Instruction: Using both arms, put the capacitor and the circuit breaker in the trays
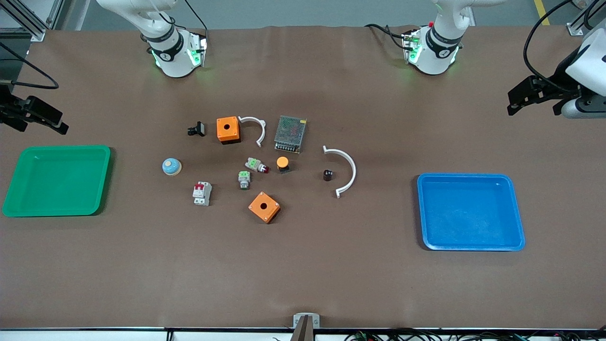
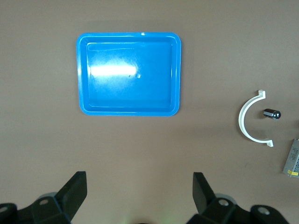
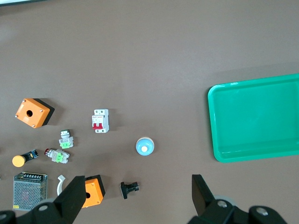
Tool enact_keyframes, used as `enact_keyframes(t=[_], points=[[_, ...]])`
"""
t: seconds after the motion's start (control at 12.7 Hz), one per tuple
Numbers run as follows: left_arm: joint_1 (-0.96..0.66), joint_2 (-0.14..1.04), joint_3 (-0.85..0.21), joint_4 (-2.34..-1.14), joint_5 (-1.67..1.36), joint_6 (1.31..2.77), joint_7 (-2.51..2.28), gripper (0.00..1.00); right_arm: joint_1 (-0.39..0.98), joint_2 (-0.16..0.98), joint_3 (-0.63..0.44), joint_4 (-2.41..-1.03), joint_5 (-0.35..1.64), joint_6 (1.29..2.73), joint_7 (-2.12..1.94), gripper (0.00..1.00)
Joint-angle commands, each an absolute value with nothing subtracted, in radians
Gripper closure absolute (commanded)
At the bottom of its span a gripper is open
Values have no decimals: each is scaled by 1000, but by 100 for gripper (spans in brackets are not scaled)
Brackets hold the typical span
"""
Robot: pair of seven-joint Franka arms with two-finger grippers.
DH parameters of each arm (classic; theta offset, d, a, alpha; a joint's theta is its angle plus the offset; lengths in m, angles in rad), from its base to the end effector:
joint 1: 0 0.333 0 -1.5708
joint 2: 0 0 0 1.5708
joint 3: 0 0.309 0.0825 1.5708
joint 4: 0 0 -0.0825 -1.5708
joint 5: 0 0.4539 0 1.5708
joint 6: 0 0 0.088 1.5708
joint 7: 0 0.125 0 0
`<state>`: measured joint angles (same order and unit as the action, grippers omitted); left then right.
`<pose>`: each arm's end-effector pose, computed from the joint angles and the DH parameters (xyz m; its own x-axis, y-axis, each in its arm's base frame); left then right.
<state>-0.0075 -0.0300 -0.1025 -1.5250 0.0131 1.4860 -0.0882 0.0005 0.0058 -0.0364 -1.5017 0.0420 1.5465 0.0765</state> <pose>0.6029 -0.0657 0.6351 0.9998 -0.0206 -0.0077 -0.0208 -0.9996 -0.0169 0.6247 -0.0170 0.6312 0.9932 -0.1111 0.0357 -0.1094 -0.9930 -0.0446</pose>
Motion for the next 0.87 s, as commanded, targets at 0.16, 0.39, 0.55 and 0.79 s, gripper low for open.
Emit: enact_keyframes(t=[0.16,0.39,0.55,0.79], points=[[-12,-12,-101,-1497,2,1471,-83,0,-12,15,-25,-1477,29,1531,75,0],[-14,2,-103,-1497,6,1471,-87,0,-12,15,-25,-1476,31,1531,77,0],[-21,29,-116,-1497,2,1485,-89,0,-12,15,-25,-1477,34,1532,78,0],[-44,83,-178,-1502,3,1526,-101,0,-9,35,-25,-1477,40,1532,84,0]])
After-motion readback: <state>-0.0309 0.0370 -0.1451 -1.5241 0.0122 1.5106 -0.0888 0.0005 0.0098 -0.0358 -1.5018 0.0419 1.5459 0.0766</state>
